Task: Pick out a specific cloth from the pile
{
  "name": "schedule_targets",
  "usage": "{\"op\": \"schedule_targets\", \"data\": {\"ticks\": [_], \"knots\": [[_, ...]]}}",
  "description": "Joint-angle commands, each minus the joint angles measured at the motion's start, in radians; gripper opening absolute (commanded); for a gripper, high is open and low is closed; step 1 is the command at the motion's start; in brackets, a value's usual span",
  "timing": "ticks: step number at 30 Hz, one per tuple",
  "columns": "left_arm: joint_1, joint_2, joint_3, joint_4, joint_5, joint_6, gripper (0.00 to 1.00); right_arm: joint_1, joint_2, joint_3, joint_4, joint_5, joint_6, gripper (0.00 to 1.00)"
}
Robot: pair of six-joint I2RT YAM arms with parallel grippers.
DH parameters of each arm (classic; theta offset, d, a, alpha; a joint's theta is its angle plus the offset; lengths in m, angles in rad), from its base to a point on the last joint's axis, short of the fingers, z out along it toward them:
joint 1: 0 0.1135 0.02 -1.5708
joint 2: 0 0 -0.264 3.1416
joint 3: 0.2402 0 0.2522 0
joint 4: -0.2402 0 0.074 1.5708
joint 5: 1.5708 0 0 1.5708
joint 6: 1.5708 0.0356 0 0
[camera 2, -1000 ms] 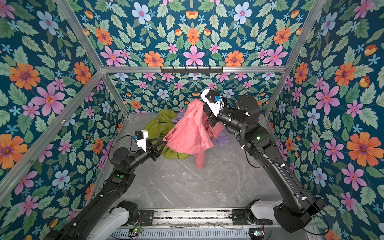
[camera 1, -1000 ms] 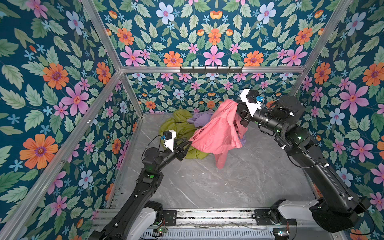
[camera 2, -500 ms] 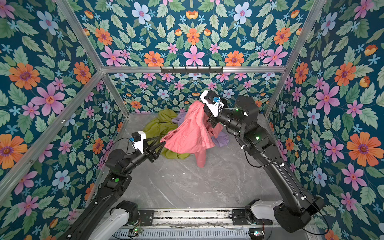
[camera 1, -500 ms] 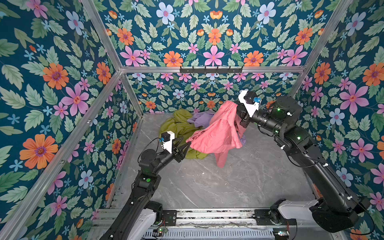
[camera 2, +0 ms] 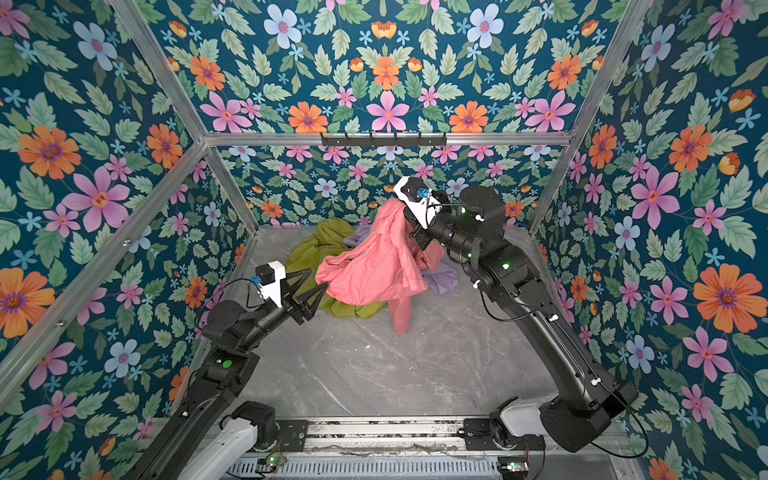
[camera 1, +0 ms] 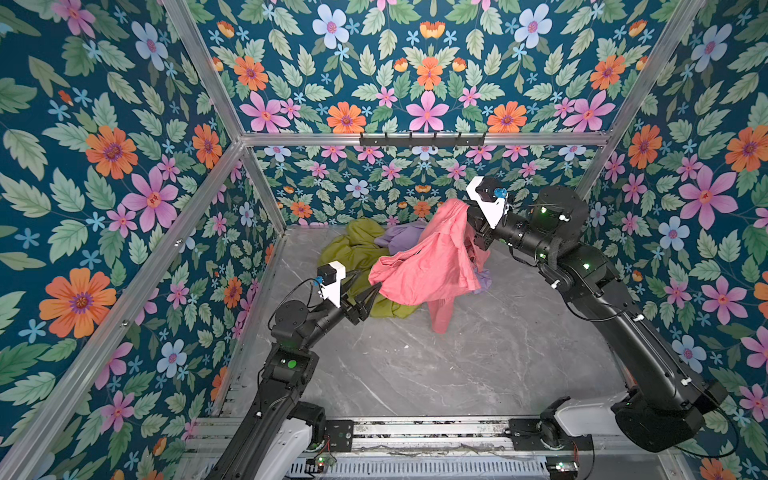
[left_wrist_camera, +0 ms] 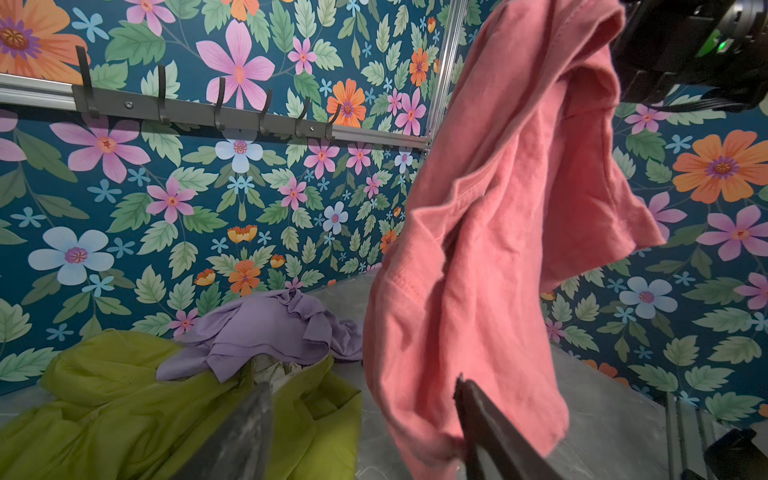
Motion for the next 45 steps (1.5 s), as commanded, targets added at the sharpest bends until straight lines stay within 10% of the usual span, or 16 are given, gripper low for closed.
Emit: {"op": "schedule_targets", "data": {"ticks": [1, 16, 45], "knots": [[0.002, -0.004, 0.011, 0.007, 0.025, 0.021, 0.73, 0.001, 0.003, 0.01, 0.03, 0.007, -0.005, 0.0], [0.002, -0.033, 0.062, -0.147, -0.029, 0.122, 0.89, 0.0, 0.018, 0.025, 0.009, 0.016, -0.029, 0.0], [0.002, -0.129, 0.044, -0.281, -0.136, 0.089, 0.85, 0.035, -0.109, -0.047, -0.057, -0.066, -0.022, 0.0]]}}
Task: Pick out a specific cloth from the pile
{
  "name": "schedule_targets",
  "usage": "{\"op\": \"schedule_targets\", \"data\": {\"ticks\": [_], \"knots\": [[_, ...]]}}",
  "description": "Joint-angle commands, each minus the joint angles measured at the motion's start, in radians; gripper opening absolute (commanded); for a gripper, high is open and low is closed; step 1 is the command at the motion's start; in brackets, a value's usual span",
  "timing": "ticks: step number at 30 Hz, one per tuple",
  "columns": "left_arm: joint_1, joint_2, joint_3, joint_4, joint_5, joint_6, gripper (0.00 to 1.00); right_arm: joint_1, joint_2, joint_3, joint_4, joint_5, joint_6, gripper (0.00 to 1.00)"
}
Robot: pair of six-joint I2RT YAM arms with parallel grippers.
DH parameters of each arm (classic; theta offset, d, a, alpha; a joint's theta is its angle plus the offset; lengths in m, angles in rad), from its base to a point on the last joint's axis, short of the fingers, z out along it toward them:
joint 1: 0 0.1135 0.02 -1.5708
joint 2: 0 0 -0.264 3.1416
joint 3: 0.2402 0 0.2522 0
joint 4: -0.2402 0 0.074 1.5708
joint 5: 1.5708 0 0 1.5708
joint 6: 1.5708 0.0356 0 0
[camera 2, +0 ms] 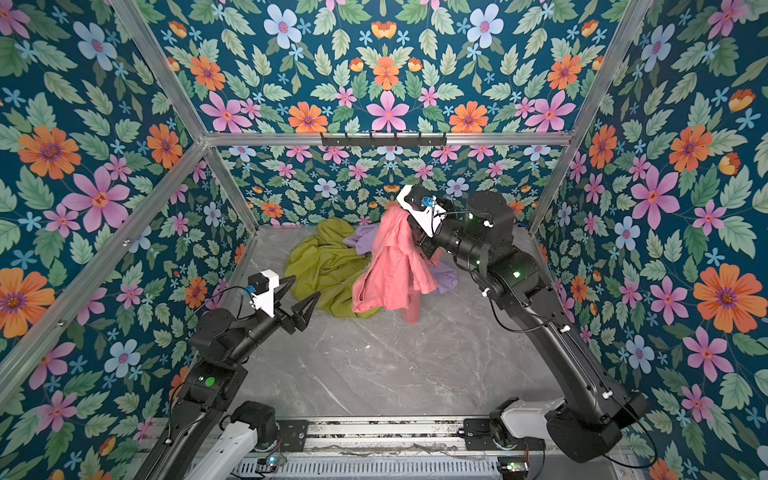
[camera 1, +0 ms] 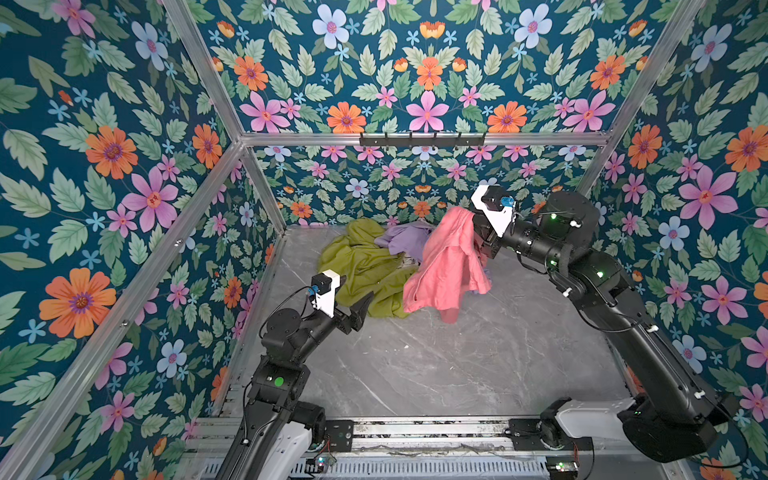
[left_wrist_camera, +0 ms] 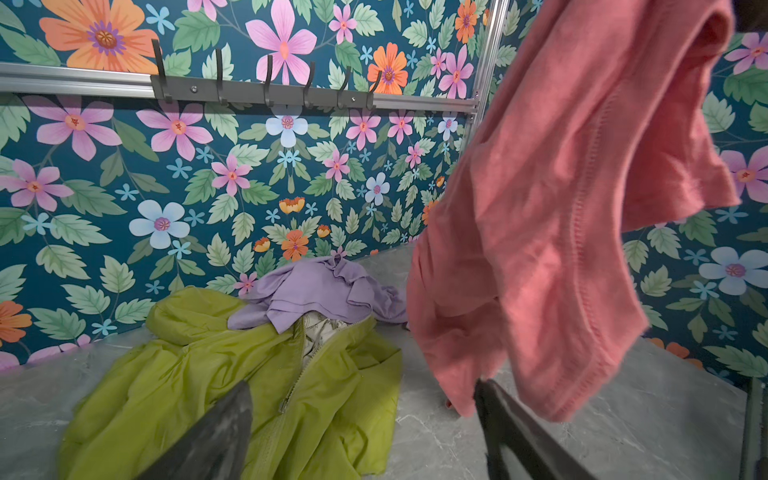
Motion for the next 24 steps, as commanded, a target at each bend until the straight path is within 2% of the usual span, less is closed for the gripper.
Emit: {"op": "schedule_targets", "data": {"ticks": [1, 5, 16, 24], "knots": [[0.002, 0.003, 0.008, 0.019, -0.004, -0.024, 0.84, 0.031, -0.032, -0.015, -0.004, -0.017, -0.002, 0.0], [0.002, 0.0, 0.008, 0.026, -0.001, -0.043, 0.84, 0.097, -0.073, -0.042, -0.049, 0.015, -0.037, 0.0], [0.002, 0.016, -0.013, 0.07, 0.005, -0.065, 0.84, 0.26, -0.185, -0.165, -0.153, 0.066, -0.016, 0.0], [0.002, 0.029, -0.024, 0.101, 0.016, -0.08, 0.84, 0.269, -0.243, -0.304, -0.178, 0.14, 0.025, 0.0]]}}
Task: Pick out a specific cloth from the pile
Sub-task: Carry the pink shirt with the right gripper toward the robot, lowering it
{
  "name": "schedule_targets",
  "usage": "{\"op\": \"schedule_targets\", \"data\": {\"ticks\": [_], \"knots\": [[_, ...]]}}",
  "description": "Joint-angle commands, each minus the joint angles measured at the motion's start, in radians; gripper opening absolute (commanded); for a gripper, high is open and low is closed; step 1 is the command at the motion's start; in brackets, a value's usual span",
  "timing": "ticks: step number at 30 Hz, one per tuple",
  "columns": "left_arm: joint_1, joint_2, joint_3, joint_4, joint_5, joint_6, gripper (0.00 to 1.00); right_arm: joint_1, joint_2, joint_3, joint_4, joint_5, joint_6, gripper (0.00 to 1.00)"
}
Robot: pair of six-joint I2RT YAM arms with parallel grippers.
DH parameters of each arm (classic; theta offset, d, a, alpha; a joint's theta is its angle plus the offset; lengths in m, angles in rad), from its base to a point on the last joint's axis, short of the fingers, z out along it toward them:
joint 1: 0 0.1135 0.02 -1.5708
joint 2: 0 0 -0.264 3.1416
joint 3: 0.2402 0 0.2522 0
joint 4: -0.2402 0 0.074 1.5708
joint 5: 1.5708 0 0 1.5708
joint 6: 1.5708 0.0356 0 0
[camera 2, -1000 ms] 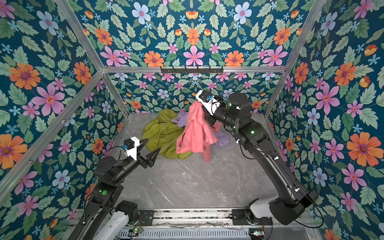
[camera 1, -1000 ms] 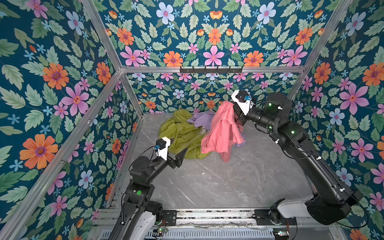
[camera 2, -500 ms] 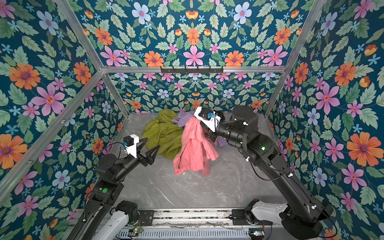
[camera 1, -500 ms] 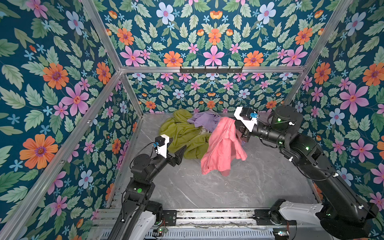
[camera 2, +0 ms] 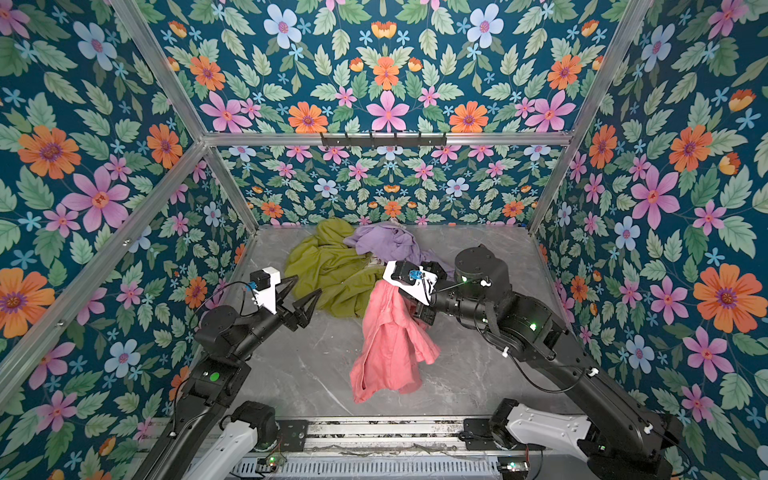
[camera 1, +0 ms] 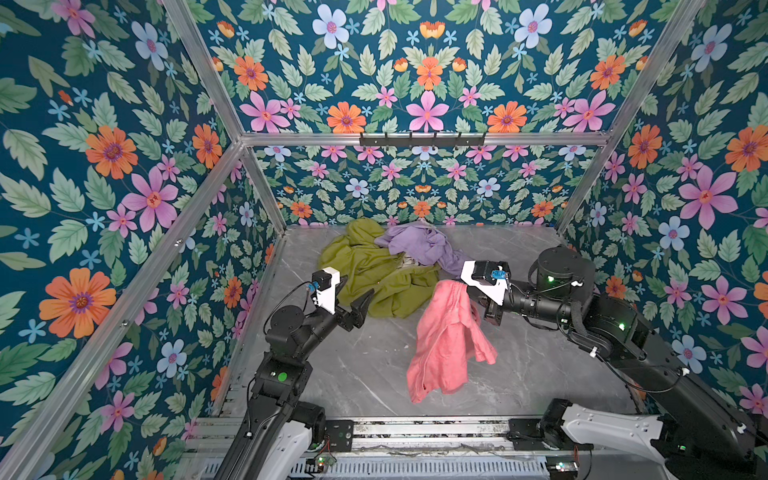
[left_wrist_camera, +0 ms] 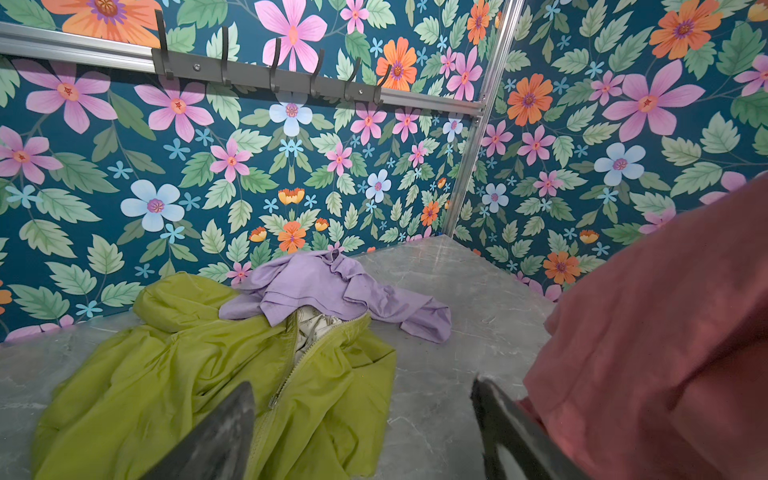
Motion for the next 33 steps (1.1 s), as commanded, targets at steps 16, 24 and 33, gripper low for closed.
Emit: {"op": "schedule_targets", "data": {"ticks": [16, 24, 33], "knots": [[0.002, 0.039, -0.006, 0.089, 0.027, -0.036, 0.83, -0.002, -0.049, -0.308, 0.018, 0.154, 0.066, 0.0], [0.001, 0.065, -0.006, 0.105, 0.032, -0.037, 0.83, -0.001, -0.071, -0.438, 0.07, 0.165, 0.209, 0.0], [0.001, 0.076, -0.007, 0.114, 0.033, -0.04, 0.83, 0.003, 0.008, -0.487, 0.048, 0.059, 0.401, 0.0]]}}
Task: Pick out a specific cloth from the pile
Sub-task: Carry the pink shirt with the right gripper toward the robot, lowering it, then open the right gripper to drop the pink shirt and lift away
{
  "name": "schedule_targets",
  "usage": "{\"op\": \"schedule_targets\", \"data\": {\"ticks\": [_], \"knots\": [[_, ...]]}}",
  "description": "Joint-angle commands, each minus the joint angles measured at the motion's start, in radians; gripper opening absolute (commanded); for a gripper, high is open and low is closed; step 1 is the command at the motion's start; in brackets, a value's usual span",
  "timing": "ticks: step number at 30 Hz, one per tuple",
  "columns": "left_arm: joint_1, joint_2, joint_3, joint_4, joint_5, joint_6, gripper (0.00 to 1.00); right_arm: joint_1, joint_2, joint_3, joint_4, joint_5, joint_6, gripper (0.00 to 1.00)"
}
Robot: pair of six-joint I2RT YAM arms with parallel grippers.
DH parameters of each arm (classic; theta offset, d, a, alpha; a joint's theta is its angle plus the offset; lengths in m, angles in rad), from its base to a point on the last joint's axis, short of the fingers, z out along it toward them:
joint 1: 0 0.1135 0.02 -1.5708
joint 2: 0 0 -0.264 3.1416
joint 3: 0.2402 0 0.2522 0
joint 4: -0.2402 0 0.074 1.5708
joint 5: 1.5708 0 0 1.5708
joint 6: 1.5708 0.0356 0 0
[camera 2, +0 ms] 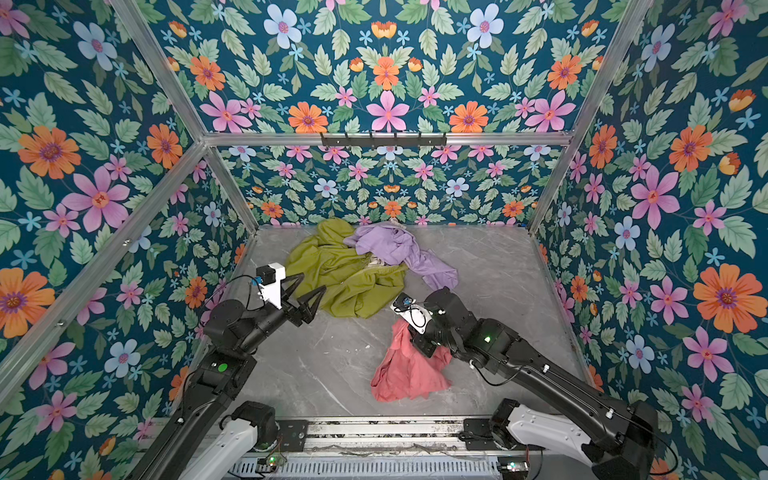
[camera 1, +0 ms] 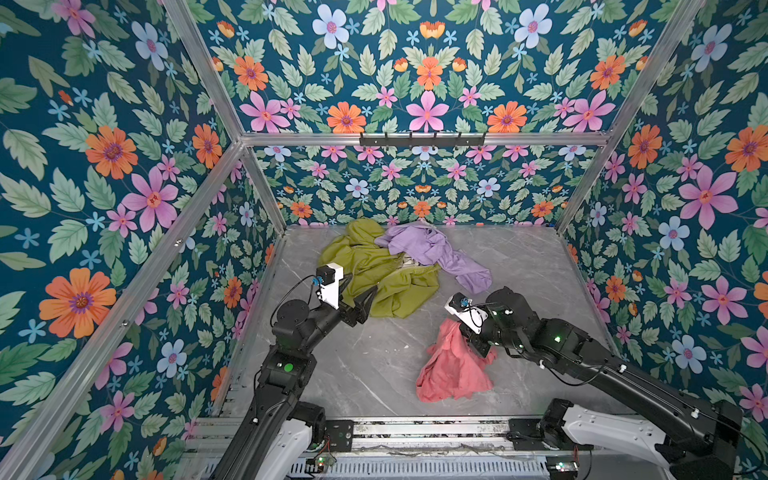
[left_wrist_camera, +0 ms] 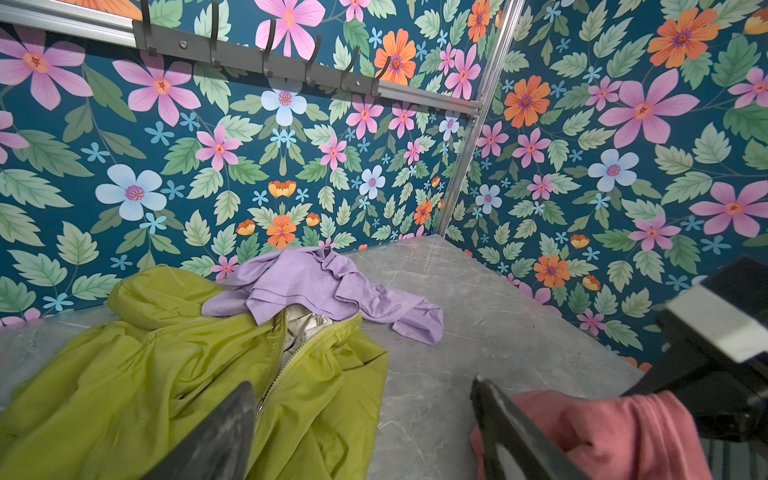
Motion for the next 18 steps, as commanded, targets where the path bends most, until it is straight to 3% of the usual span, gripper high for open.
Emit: {"op": "schedule_targets", "data": {"ticks": [1, 18], "knots": [[0.002, 0.004, 0.0, 0.041, 0.011, -0.001, 0.83, 0.002, 0.028, -0.015, 0.016, -0.066, 0.11, 0.0], [0.002, -0.004, -0.013, 0.045, 0.007, -0.004, 0.83, 0.005, 0.308, -0.052, 0.06, -0.198, 0.275, 0.0]]}}
